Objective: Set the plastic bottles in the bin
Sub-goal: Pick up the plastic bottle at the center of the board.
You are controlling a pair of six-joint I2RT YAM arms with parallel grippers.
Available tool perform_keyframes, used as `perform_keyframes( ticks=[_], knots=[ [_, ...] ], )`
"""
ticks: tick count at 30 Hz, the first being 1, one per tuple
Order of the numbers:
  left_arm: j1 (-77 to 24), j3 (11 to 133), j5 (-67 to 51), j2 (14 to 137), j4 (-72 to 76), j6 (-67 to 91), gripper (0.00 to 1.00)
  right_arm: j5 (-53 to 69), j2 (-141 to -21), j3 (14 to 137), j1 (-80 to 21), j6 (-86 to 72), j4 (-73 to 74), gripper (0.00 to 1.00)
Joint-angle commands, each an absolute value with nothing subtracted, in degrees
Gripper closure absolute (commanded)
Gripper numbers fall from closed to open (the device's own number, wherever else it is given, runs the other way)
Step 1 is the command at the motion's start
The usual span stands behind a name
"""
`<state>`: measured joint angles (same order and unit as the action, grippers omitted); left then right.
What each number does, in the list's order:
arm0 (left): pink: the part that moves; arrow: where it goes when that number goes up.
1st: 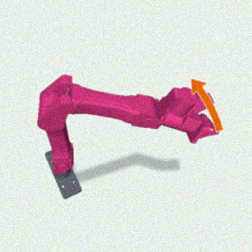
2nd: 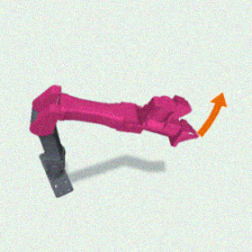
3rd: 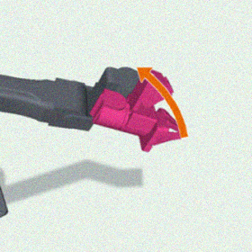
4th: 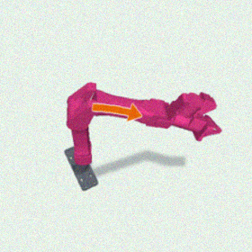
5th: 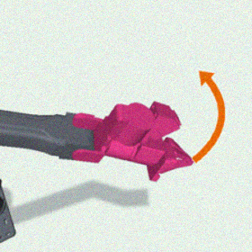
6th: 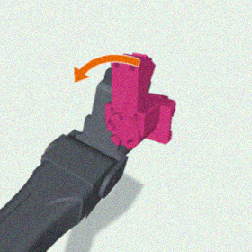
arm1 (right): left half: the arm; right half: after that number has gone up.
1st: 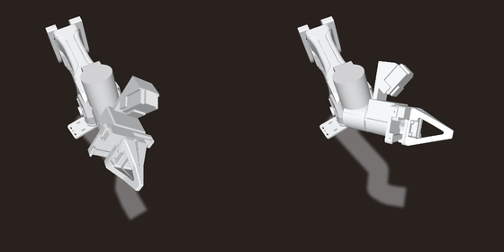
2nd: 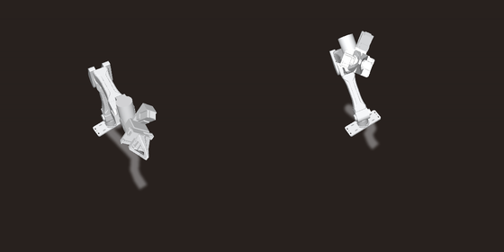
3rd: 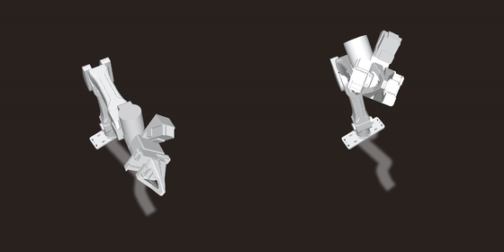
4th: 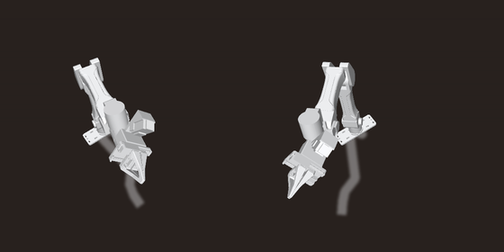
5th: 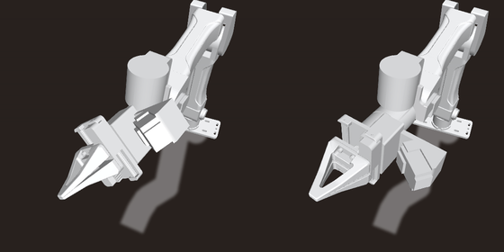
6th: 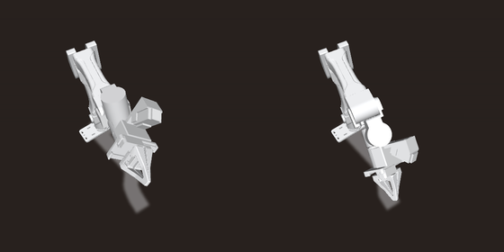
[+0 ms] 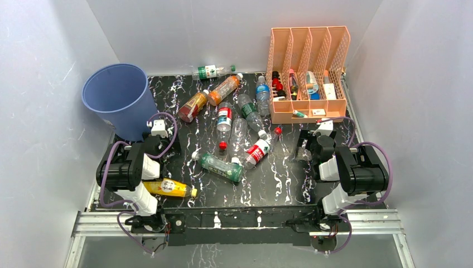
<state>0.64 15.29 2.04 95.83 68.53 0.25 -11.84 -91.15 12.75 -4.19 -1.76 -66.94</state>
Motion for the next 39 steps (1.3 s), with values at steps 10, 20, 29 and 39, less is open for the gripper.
perform_keyframes(
  ticks=[10, 20, 29, 39],
  knots=[
    [0.98, 15.29, 0.7, 96.04, 70.78, 0.4, 0.02, -12.25, -91.08, 13.54, -4.03, -2.08, -69.18, 0.02],
    [0.97, 15.29, 0.7, 95.93, 70.88, 0.35, 0.02, -12.15, -91.1, 13.62, -3.99, -2.11, -68.92, 0.02],
    [1.15, 14.9, 0.61, 95.17, 71.21, 0.19, 0.02, -12.45, -89.76, 12.27, -4.11, -1.77, -70.91, 0.02],
    [1.13, 21.64, 7.42, 74.82, 38.59, 7.62, 0.02, -6.3, -72.44, 12.9, -4.16, -1.27, -54.87, 0.02]
  ],
)
